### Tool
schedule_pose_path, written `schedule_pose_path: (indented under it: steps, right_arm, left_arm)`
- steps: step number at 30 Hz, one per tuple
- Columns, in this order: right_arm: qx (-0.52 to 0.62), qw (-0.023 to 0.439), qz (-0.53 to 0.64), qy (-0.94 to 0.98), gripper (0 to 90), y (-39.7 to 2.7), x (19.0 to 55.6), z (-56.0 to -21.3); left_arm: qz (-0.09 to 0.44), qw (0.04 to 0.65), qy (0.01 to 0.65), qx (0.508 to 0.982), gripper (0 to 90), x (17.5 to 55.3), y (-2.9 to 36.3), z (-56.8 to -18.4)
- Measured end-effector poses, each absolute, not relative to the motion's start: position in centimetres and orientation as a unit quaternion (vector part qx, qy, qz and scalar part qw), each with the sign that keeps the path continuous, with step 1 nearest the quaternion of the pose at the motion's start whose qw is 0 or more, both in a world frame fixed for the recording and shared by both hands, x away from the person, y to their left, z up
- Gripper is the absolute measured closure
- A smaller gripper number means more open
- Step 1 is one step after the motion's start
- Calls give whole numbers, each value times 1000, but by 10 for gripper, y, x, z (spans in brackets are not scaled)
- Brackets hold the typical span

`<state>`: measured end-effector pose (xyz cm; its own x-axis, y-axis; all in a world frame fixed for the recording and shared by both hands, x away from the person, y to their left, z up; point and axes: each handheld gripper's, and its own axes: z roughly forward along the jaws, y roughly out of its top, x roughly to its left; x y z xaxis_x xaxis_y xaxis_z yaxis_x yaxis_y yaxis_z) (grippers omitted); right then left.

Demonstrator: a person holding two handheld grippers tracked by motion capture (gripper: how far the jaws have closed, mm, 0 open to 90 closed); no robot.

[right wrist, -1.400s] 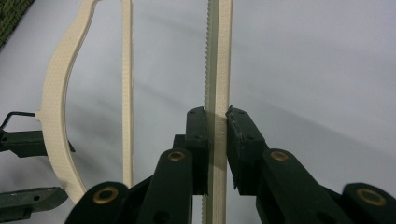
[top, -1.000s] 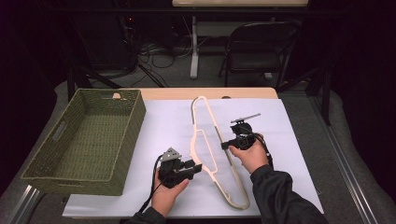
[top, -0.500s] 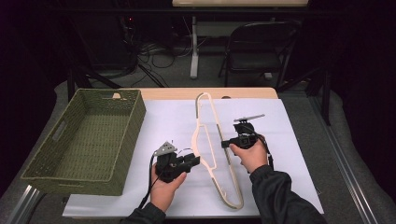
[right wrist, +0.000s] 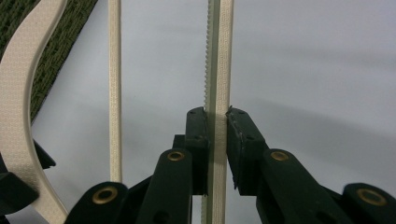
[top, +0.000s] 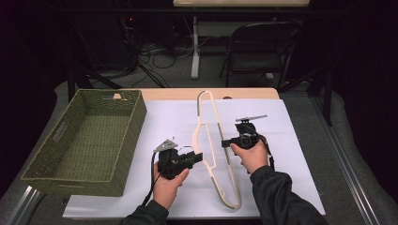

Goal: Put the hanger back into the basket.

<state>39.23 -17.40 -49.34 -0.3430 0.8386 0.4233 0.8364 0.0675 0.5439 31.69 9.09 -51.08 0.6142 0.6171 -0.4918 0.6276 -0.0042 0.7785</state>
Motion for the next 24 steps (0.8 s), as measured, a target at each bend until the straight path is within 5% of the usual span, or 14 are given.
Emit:
schedule_pose_path:
  steps: [24]
  right_arm:
    - [550,22,394,736,603,-188,386,-476]
  left_arm:
    - [-19,565,461,684,862,335,127,-467]
